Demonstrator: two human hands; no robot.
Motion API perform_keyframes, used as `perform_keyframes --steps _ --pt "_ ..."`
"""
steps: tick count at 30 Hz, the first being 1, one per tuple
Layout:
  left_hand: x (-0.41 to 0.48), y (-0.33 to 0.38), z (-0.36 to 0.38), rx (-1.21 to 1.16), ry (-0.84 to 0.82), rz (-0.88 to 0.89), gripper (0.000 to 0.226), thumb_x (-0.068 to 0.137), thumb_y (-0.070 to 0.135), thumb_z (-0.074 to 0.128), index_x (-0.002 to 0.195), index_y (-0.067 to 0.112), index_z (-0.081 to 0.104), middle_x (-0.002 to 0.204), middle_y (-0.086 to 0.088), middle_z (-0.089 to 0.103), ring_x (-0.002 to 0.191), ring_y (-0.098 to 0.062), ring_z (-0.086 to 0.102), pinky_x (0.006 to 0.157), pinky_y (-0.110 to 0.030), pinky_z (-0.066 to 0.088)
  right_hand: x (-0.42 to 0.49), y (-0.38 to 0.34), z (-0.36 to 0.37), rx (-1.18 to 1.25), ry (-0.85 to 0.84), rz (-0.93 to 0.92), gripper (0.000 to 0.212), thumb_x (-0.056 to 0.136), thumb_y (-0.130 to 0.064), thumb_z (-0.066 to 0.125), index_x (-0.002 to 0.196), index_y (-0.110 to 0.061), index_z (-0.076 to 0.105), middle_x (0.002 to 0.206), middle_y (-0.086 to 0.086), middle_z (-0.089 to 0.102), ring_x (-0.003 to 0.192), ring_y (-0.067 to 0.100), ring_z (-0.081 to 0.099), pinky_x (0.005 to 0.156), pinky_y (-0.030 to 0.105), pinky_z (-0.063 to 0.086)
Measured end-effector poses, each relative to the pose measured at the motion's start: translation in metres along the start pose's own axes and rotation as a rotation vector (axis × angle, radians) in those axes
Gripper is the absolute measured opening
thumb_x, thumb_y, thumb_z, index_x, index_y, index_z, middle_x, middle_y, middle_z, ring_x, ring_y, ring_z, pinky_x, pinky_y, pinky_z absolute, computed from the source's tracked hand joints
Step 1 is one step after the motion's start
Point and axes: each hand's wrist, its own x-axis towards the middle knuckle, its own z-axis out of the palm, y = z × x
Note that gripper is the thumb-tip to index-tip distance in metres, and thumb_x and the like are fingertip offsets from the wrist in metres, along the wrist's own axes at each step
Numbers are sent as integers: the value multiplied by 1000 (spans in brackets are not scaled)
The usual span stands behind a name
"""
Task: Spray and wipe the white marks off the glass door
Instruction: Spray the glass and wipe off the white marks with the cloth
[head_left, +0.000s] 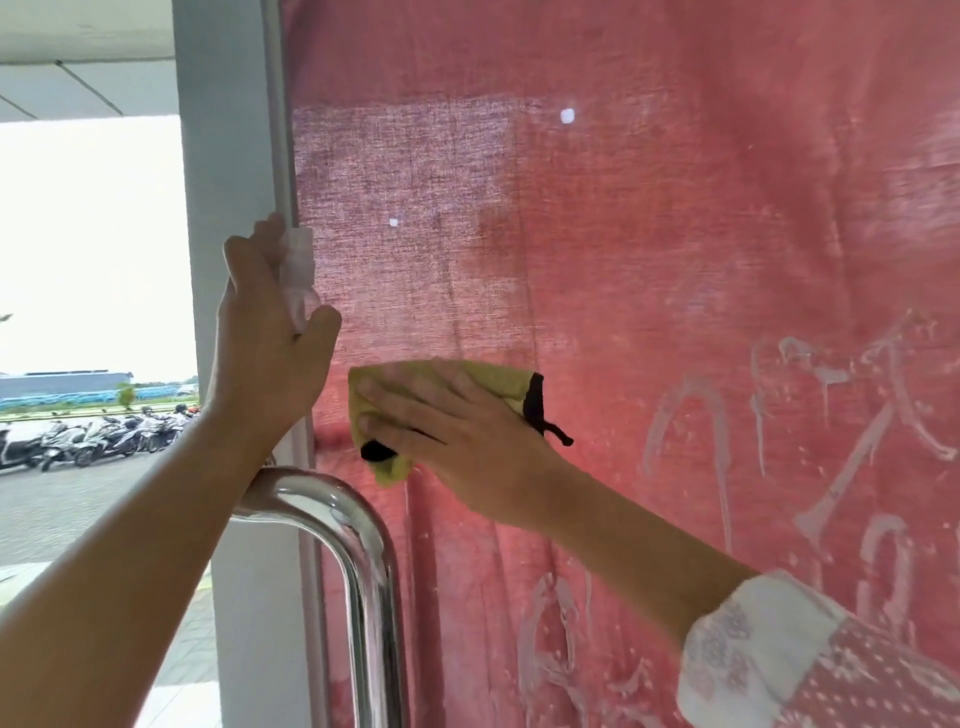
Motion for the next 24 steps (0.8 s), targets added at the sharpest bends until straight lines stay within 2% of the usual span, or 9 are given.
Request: perform_keyframes --steps 2,4,6,8,11,15,19,22,24 --pt "-1 1 -1 -12 -10 10 44 85 -6 58 108 17 27 144 -14 38 119 -6 39 94 -20 33 -21 6 -5 -38 -44 -62 56 85 1 49 139 -14 47 151 6 37 142 24 28 118 45 15" --pt "-2 0 0 -11 -19 -7 42 86 -5 58 116 7 30 147 -16 36 124 -9 37 97 -22 32 -29 16 -11 -63 -49 -56 53 88 -1 47 140 -15 46 152 6 35 143 23 26 119 44 14" --pt "-2 -1 1 9 -27 -38 47 87 -3 58 126 -6 30 150 -15 33 127 -10 36 97 -20 31 -23 19 -14 -69 -25 -5 51 90 -4 53 139 -15 47 152 6 34 143 24 25 118 46 18" --pt "-2 -1 2 17 -32 -63 52 87 -3 57 130 -8 27 151 -14 32 132 -15 36 98 -22 32 -10 12 -13 -55 11 72 53 89 -6 58 139 -14 47 152 6 34 143 25 25 116 48 19" --pt "-1 1 4 31 -30 -67 50 87 -3 57 128 -8 29 152 -14 31 134 -23 37 97 -27 34 0 -8 -4 5 54 177 50 90 -9 46 140 -12 47 152 9 34 143 29 24 117 50 15" --pt "-4 6 4 33 -30 -78 49 87 -2 58 127 1 30 151 -13 32 132 -16 38 88 -12 35 -20 -39 14 33 -75 -29 53 86 -1 46 137 -13 49 151 6 36 144 27 21 119 47 6" --pt "-5 5 2 43 -60 -75 45 86 -1 57 123 0 32 148 -17 34 126 -14 38 88 -19 34 -50 -32 9 27 -142 -181 50 89 -6 36 136 -16 50 150 4 39 143 22 25 120 39 2" --pt "-3 2 3 32 -89 -21 35 80 9 51 109 2 33 137 -32 38 129 -32 40 89 -16 34 -43 -17 3 15 -99 -46 53 91 -4 34 141 -18 44 153 2 33 144 20 22 120 41 8" --pt "-3 4 3 31 -69 -36 39 83 1 55 110 10 29 143 -28 35 133 -29 37 95 -18 31 -26 -16 3 34 -9 105 52 90 -2 40 140 -15 46 152 5 34 144 23 23 119 45 13"
